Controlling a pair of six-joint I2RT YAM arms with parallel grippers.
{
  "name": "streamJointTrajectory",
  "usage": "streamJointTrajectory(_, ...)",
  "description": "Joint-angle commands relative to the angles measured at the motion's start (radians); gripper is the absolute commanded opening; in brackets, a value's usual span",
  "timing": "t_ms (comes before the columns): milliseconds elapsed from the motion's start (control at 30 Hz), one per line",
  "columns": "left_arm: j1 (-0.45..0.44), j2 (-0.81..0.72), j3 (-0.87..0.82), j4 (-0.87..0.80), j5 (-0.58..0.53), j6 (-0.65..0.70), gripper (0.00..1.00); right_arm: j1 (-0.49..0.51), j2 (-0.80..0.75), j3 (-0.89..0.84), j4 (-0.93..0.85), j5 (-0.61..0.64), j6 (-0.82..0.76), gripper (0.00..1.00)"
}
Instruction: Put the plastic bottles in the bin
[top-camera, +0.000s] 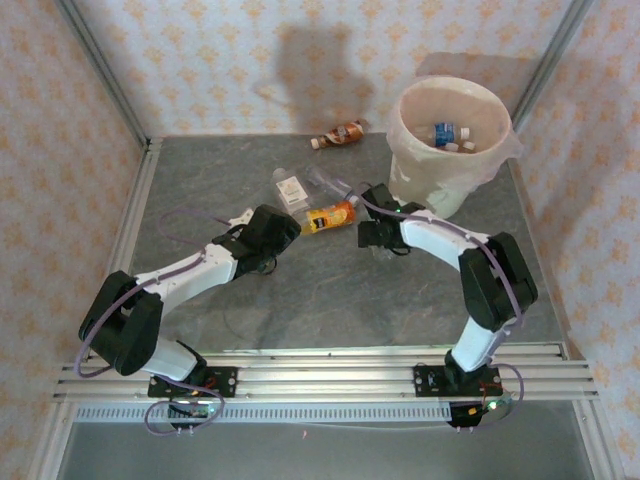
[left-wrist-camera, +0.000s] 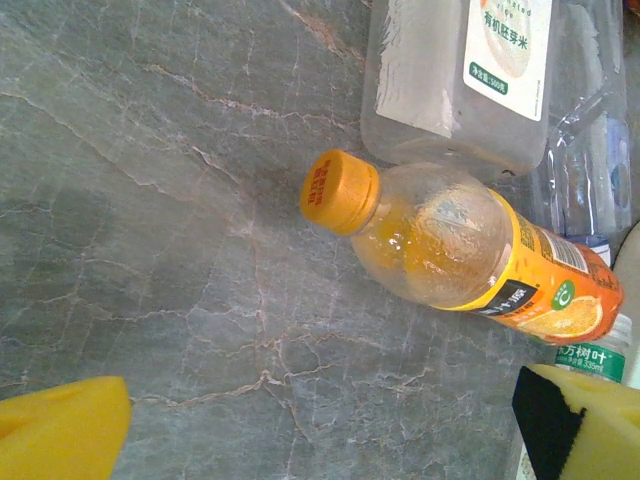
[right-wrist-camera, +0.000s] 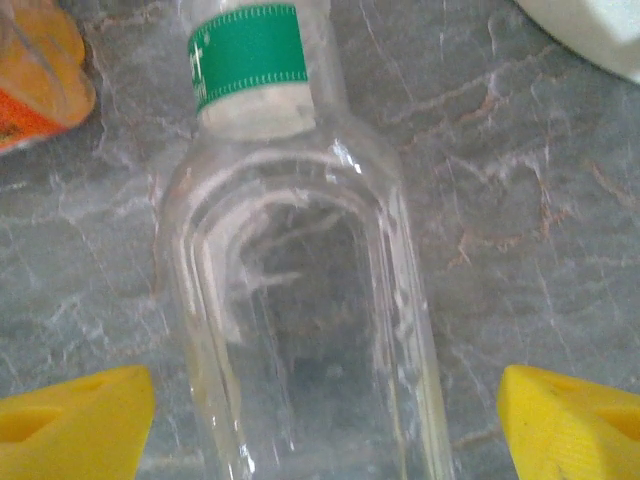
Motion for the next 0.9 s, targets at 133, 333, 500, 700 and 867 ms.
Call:
streamJointTrajectory(133,0.009,-0.035,-0.01,-0.018,-0.021,-0.003,1.0,-0.011,0.133,0.081,0.046,0.061,-0.055,0.88)
streamJointTrajectory(333,0.009,-0.081,-0.011,0.005,-0.012,0.065,1.0,-0.012,0.123,0.071,0.057,0.076,-0.075,0.66)
streamJointTrajectory(500,0.009,-0.129,0.004,-0.007,-0.056,0.109,1.0,-0.012,0.002,0.044,0.058,0.03,-0.113,0.55)
streamJointTrajectory(700,0.009,-0.147,-0.012,0.027,-0.069,0.098,1.0,-0.012,-0.152,0.121,-0.009,-0.026,-0.175,0.52)
streamJointTrajectory(867,0.009,-0.137,-0.021,0.031,-0.062,0.083,1.0,-0.012,-0.266,0.214,0.028,-0.172,-0.203,0.51)
